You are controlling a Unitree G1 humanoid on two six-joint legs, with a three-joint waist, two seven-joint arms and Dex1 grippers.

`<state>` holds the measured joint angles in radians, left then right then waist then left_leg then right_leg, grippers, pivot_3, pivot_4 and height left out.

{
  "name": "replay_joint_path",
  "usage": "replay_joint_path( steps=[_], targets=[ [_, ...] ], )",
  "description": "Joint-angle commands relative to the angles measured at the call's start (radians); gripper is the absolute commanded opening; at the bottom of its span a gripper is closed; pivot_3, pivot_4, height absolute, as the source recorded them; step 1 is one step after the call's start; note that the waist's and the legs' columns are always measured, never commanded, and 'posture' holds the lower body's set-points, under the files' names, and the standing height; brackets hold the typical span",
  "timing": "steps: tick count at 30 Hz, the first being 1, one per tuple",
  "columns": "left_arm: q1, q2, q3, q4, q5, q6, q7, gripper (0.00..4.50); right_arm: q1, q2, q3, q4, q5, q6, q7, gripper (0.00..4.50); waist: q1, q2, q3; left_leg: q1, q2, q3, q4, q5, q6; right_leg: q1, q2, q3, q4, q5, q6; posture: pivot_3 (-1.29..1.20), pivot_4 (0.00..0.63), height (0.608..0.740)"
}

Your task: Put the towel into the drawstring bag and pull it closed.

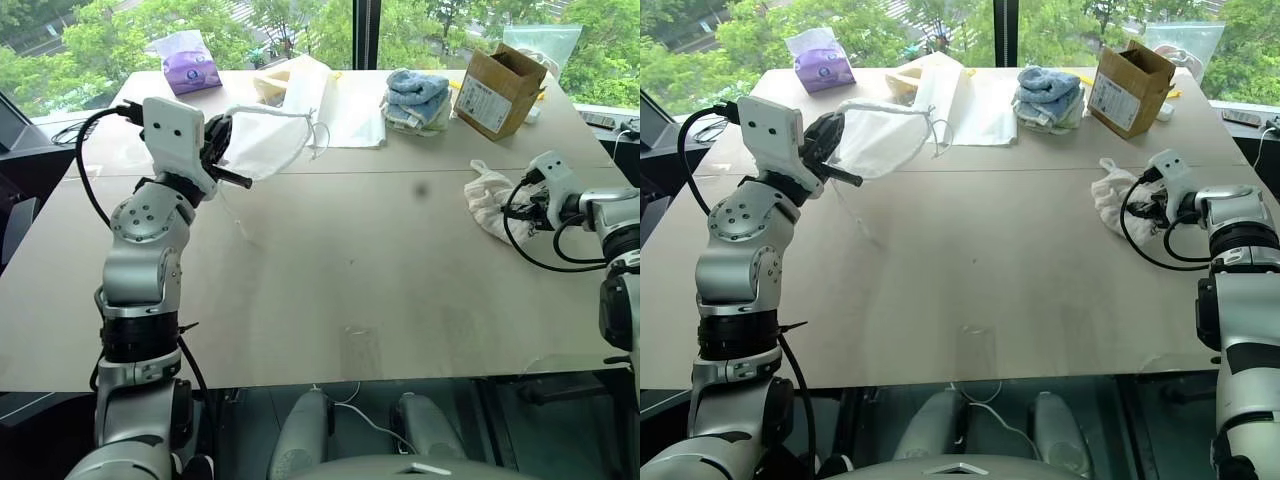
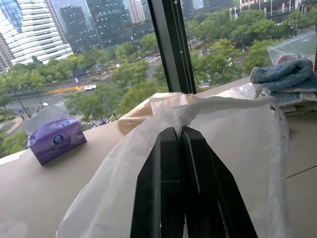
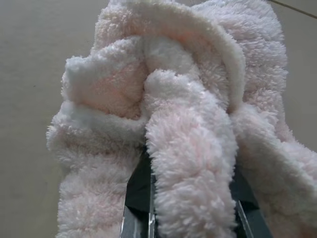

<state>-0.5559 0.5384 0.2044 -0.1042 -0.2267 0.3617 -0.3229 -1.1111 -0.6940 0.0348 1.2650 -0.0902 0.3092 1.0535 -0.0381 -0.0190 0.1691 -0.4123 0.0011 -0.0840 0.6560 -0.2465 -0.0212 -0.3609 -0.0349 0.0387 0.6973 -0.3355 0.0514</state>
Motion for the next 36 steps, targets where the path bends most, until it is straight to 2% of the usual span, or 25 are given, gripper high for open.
replay_joint_path(
  steps=[1, 4, 6, 9, 14, 19, 23, 29, 33, 36],
  targets=[
    [-0.03, -0.001, 0.007, -0.024, 0.003, -0.014, 0.003, 0.0, 0.016, 0.011, 0.003, -0.005, 0.019, 0.058, 0.143, 0.03, -0.001, 0.0, 0.0, 0.0, 0.0, 0.0, -0.001, 0.0, 0.0, 0.0, 0.0, 0.0, 0.0, 0.0, 0.0, 0.0, 0.15, 0.74],
    [-0.042, -0.017, 0.008, -0.023, -0.022, -0.002, -0.008, 0.0, 0.003, 0.021, -0.008, -0.093, 0.071, 0.109, 0.278, 0.03, -0.006, 0.0, 0.0, -0.001, 0.0, 0.001, -0.002, 0.0, 0.0, -0.002, 0.0, 0.001, -0.001, 0.0, 0.0, 0.0, 0.15, 0.74],
    [-0.056, -0.03, 0.007, -0.022, -0.038, 0.007, -0.015, 0.0, 0.007, 0.03, -0.014, -0.196, 0.105, 0.162, 0.319, 0.03, -0.012, 0.001, 0.001, -0.002, 0.0, 0.001, -0.002, 0.0, 0.0, -0.004, 0.0, 0.003, -0.001, 0.0, 0.0, 0.0, 0.15, 0.74],
    [-0.084, -0.054, -0.011, -0.013, -0.057, 0.015, -0.032, 0.0, 0.059, 0.045, -0.025, -0.487, 0.185, 0.305, 0.353, 0.03, -0.011, 0.003, 0.002, -0.003, 0.0, 0.0, -0.002, 0.0, 0.0, -0.006, 0.0, 0.003, 0.0, 0.0, 0.0, 0.0, 0.15, 0.74],
    [-0.128, -0.099, -0.056, -0.003, -0.139, 0.083, -0.121, 0.0, 0.139, 0.093, -0.048, -1.011, 0.329, 0.581, 0.246, 0.03, -0.004, 0.003, 0.002, -0.006, 0.0, -0.001, -0.002, 0.0, 0.0, -0.009, -0.001, 0.003, 0.002, 0.0, 0.0, 0.0, 0.15, 0.74],
    [-0.16, -0.132, -0.078, 0.017, -0.181, 0.137, -0.158, 0.0, 0.143, 0.153, -0.061, -1.303, 0.413, 0.757, 0.08, 0.03, -0.002, 0.003, 0.002, -0.006, 0.0, -0.002, -0.002, 0.0, 0.0, -0.01, -0.001, 0.002, 0.002, 0.0, 0.0, 0.0, 0.15, 0.74],
    [-0.182, -0.155, -0.081, 0.039, -0.207, 0.159, -0.175, 0.0, 0.135, 0.19, -0.058, -1.407, 0.47, 0.834, -0.017, 0.03, -0.003, 0.003, 0.002, -0.006, -0.001, -0.002, -0.001, 0.0, 0.0, -0.01, -0.001, 0.002, 0.003, 0.0, 0.0, 0.0, 0.15, 0.74],
    [-0.185, -0.196, -0.066, 0.012, -0.3, 0.211, -0.214, 0.0, 0.194, 0.153, 0.071, -1.399, 0.408, 0.767, -0.114, 0.03, -0.003, 0.003, 0.002, -0.006, -0.001, -0.002, -0.001, 0.0, 0.0, -0.01, -0.001, 0.002, 0.004, 0.0, 0.0, 0.0, 0.15, 0.74],
    [-0.156, -0.181, -0.074, -0.029, -0.355, 0.237, -0.274, 0.0, 0.175, 0.178, 0.056, -1.351, 0.4, 0.769, -0.207, 0.03, -0.01, 0.003, 0.002, -0.006, -0.001, 0.0, -0.001, 0.0, 0.0, -0.012, -0.001, 0.005, 0.006, 0.0, 0.0, 0.0, 0.15, 0.74],
    [-0.138, -0.168, -0.082, -0.044, -0.382, 0.264, -0.307, 0.0, 0.141, 0.256, -0.029, -1.309, 0.44, 0.816, -0.303, 0.03, -0.017, 0.003, 0.002, -0.006, 0.0, 0.0, -0.001, 0.0, 0.0, -0.012, 0.0, 0.005, 0.007, 0.0, 0.0, 0.0, 0.15, 0.74]
  ],
)
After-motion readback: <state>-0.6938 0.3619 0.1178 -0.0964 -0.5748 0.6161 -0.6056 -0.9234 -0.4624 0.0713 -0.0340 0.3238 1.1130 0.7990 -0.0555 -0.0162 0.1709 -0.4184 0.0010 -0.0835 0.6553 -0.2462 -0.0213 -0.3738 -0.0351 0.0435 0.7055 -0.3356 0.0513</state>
